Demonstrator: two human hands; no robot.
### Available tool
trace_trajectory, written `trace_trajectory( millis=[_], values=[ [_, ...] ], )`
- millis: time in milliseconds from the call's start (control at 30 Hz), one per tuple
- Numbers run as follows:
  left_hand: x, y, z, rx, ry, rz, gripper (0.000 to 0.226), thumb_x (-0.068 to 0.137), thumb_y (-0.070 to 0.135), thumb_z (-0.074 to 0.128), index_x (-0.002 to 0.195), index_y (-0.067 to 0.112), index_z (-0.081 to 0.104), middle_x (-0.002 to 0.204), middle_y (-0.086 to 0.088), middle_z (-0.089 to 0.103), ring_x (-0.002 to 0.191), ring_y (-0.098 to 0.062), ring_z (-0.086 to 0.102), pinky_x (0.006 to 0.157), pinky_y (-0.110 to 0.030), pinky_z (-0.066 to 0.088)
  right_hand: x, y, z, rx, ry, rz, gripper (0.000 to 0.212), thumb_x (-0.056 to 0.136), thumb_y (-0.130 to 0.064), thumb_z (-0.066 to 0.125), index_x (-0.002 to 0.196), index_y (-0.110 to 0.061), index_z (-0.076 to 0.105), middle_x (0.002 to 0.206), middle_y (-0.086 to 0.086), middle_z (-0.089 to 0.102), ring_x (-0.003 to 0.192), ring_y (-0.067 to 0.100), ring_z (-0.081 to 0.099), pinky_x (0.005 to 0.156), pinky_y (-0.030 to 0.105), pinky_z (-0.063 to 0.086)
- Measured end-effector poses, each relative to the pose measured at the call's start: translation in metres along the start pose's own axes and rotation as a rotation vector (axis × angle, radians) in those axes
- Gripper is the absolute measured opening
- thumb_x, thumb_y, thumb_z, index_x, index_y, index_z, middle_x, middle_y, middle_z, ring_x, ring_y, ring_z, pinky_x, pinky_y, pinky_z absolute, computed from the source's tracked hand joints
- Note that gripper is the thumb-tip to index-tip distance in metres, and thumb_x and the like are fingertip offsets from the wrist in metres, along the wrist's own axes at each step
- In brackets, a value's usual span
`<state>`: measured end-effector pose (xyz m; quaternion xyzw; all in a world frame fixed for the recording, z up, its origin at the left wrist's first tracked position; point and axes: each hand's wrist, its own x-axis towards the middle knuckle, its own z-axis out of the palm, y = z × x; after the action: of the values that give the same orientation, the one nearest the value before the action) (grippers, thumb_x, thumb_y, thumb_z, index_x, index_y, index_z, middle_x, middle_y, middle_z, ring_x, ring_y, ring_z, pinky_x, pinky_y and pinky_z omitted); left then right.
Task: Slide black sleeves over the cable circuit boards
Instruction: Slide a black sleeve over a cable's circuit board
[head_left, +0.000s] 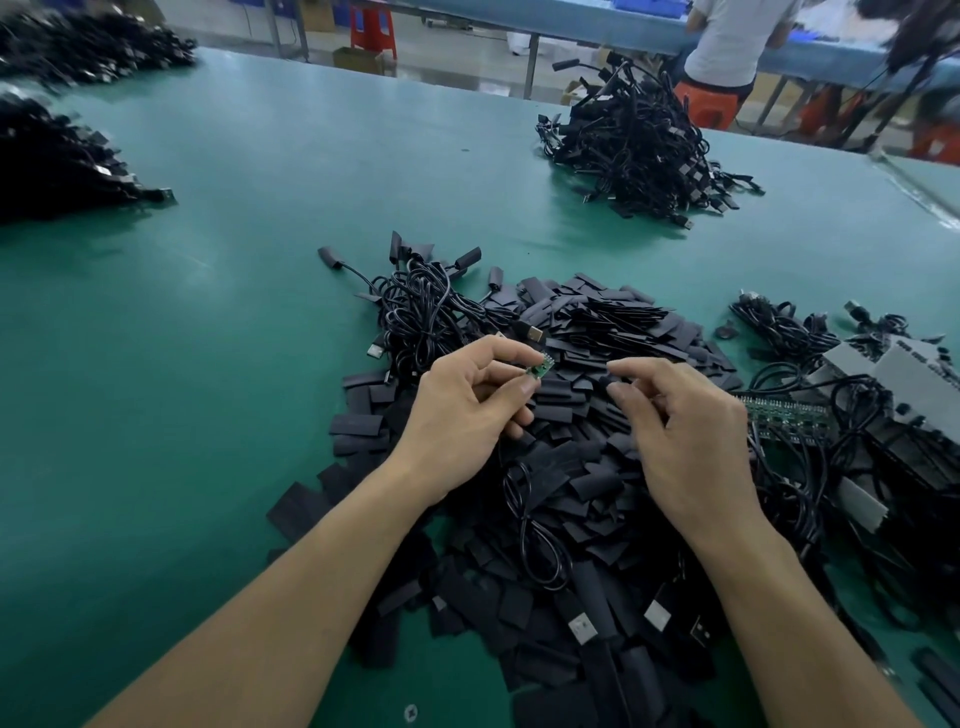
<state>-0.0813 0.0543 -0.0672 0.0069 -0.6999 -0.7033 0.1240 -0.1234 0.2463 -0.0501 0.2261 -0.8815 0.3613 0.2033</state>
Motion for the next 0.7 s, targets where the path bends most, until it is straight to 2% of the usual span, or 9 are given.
trace_trajectory(
  millis=[100, 167, 267, 333, 433, 467, 533, 567, 700],
  values=[
    [-0.0002, 0.0003, -0.0002, 0.059, -0.024, 0.005, 0.021, 0.097, 0.002, 0.060, 0.098, 0.018, 0.074, 0.081, -0.004, 0.070, 0.068, -0.012, 0.065, 0.061, -0.020, 0.053, 0.0009, 0.0010, -0.0001, 0.043, -0.013, -0.019, 0.017, 0.089, -0.017, 0.072, 0.105, -0.022, 0.073, 0.083, -0.015, 0.061, 0.076, -0.002, 0.060, 0.073, 0.008, 0.044],
    [0.0000, 0.0001, 0.0005, 0.134, -0.040, 0.016, 0.025, 0.097, 0.003, 0.060, 0.093, 0.021, 0.076, 0.075, 0.000, 0.069, 0.067, -0.011, 0.065, 0.060, -0.020, 0.052, 0.0005, 0.0015, 0.0005, 0.050, -0.041, -0.041, 0.021, 0.086, -0.013, 0.074, 0.106, -0.020, 0.074, 0.085, -0.010, 0.063, 0.075, -0.002, 0.061, 0.073, 0.008, 0.044],
    [0.0008, -0.0002, 0.0037, 0.253, -0.054, 0.046, 0.022, 0.094, 0.007, 0.065, 0.091, 0.026, 0.075, 0.072, -0.007, 0.070, 0.063, -0.023, 0.062, 0.055, -0.039, 0.052, -0.0004, 0.0012, 0.0017, 0.050, -0.090, -0.109, 0.021, 0.085, -0.009, 0.076, 0.104, -0.016, 0.075, 0.090, -0.008, 0.066, 0.080, -0.004, 0.059, 0.077, 0.006, 0.042],
    [0.0005, -0.0003, 0.0050, 0.297, -0.066, 0.080, 0.011, 0.092, 0.015, 0.070, 0.093, 0.024, 0.075, 0.075, -0.010, 0.070, 0.061, -0.022, 0.059, 0.059, -0.042, 0.052, -0.0005, 0.0011, 0.0021, 0.072, -0.134, -0.156, 0.015, 0.087, -0.012, 0.074, 0.101, -0.016, 0.076, 0.091, -0.006, 0.069, 0.084, 0.003, 0.062, 0.079, 0.012, 0.046],
    [-0.0005, 0.0011, 0.0060, 0.313, -0.077, 0.102, 0.008, 0.089, 0.023, 0.074, 0.096, 0.019, 0.074, 0.080, -0.002, 0.070, 0.066, -0.015, 0.060, 0.064, -0.036, 0.052, 0.0001, 0.0005, 0.0032, 0.108, -0.187, -0.196, 0.010, 0.090, -0.012, 0.070, 0.099, -0.016, 0.074, 0.090, -0.007, 0.070, 0.084, 0.003, 0.063, 0.078, 0.013, 0.047],
    [-0.0004, 0.0006, 0.0059, 0.330, -0.076, 0.110, 0.009, 0.089, 0.025, 0.075, 0.096, 0.020, 0.074, 0.081, 0.004, 0.069, 0.068, -0.009, 0.060, 0.065, -0.029, 0.052, -0.0004, 0.0000, 0.0040, 0.118, -0.199, -0.199, 0.011, 0.091, -0.012, 0.068, 0.099, -0.017, 0.073, 0.089, -0.009, 0.070, 0.083, 0.001, 0.063, 0.076, 0.013, 0.047],
    [0.0002, 0.0007, 0.0056, 0.365, -0.081, 0.118, 0.003, 0.089, 0.026, 0.075, 0.090, 0.025, 0.073, 0.079, 0.013, 0.066, 0.068, 0.004, 0.057, 0.067, -0.017, 0.046, -0.0016, -0.0005, 0.0052, 0.127, -0.207, -0.195, 0.012, 0.092, -0.014, 0.065, 0.102, -0.021, 0.070, 0.085, -0.017, 0.067, 0.079, -0.002, 0.063, 0.069, 0.014, 0.047],
    [0.0008, 0.0002, 0.0054, 0.371, -0.084, 0.113, 0.003, 0.090, 0.026, 0.075, 0.088, 0.027, 0.073, 0.076, 0.012, 0.066, 0.066, 0.004, 0.056, 0.066, -0.017, 0.045, -0.0024, -0.0002, 0.0057, 0.131, -0.202, -0.190, 0.014, 0.093, -0.017, 0.065, 0.104, -0.024, 0.069, 0.083, -0.023, 0.065, 0.077, -0.004, 0.062, 0.067, 0.012, 0.046],
    [0.0031, -0.0035, 0.0049, 0.350, -0.053, 0.090, 0.015, 0.091, 0.028, 0.072, 0.077, 0.029, 0.071, 0.066, -0.004, 0.068, 0.056, -0.008, 0.053, 0.056, -0.037, 0.050, -0.0035, 0.0016, 0.0061, 0.115, -0.186, -0.195, 0.033, 0.087, -0.023, 0.074, 0.117, -0.030, 0.064, 0.088, -0.025, 0.060, 0.083, -0.009, 0.059, 0.073, 0.005, 0.041]
  ],
)
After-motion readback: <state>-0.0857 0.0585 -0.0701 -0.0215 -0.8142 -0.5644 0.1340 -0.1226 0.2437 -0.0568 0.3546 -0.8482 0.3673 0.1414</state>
